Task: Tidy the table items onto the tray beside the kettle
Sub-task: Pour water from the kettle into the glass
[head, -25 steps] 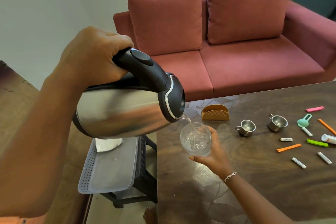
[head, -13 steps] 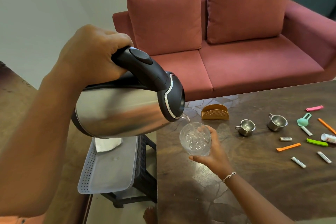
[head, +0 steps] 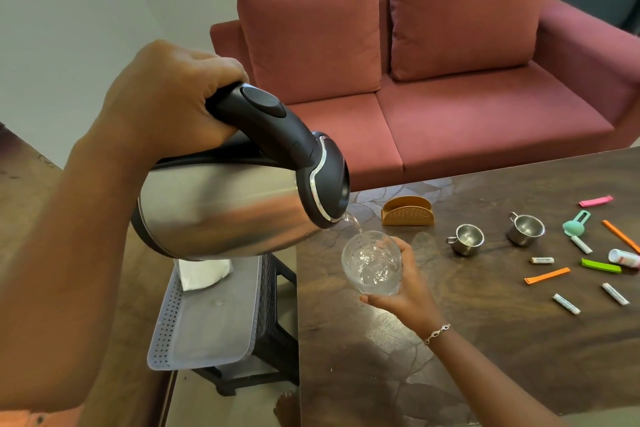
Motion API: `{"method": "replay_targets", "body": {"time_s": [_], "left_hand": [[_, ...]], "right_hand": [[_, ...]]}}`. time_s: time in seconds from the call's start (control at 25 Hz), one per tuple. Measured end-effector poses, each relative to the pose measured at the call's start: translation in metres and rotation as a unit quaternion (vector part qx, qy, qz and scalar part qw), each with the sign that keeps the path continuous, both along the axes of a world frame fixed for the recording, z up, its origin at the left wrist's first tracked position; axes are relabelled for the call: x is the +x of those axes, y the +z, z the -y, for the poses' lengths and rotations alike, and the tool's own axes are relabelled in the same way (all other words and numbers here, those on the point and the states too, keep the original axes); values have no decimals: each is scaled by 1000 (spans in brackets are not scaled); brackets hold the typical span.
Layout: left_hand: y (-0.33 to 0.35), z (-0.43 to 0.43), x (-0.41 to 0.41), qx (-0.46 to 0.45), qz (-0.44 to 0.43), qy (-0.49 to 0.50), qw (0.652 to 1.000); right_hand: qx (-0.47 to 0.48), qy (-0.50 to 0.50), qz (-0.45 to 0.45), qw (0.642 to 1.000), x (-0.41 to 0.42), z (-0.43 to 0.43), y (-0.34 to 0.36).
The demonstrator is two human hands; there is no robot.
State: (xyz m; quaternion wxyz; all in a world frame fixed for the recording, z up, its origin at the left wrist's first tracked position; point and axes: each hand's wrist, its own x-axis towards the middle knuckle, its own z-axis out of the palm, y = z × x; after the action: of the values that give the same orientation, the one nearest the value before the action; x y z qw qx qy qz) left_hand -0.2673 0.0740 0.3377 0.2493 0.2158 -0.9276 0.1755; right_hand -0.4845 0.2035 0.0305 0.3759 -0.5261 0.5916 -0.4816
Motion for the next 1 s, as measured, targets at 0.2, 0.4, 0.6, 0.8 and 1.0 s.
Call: {"method": "replay_targets", "body": {"time_s": [0.2, 0.4, 0.6, 0.8, 1.0], "left_hand": [[0, 1, -1, 1, -2, -12, 1000], [0, 2, -2, -4, 11, -12, 1000], [2, 2, -3, -11, 17, -2, 1000], [0, 3, -3, -9, 17, -7, 1000], [0, 1, -3, -1, 11, -5, 1000]], "right_hand": [[1, -2, -4, 1000, -1, -1, 0], [3, -3, -1, 1000, -2, 0, -1], [5, -8, -3, 1000, -4, -1, -2], [8, -4, 2, 1000, -5, -2, -2], [7, -5, 8, 1000, -6, -3, -1]]}}
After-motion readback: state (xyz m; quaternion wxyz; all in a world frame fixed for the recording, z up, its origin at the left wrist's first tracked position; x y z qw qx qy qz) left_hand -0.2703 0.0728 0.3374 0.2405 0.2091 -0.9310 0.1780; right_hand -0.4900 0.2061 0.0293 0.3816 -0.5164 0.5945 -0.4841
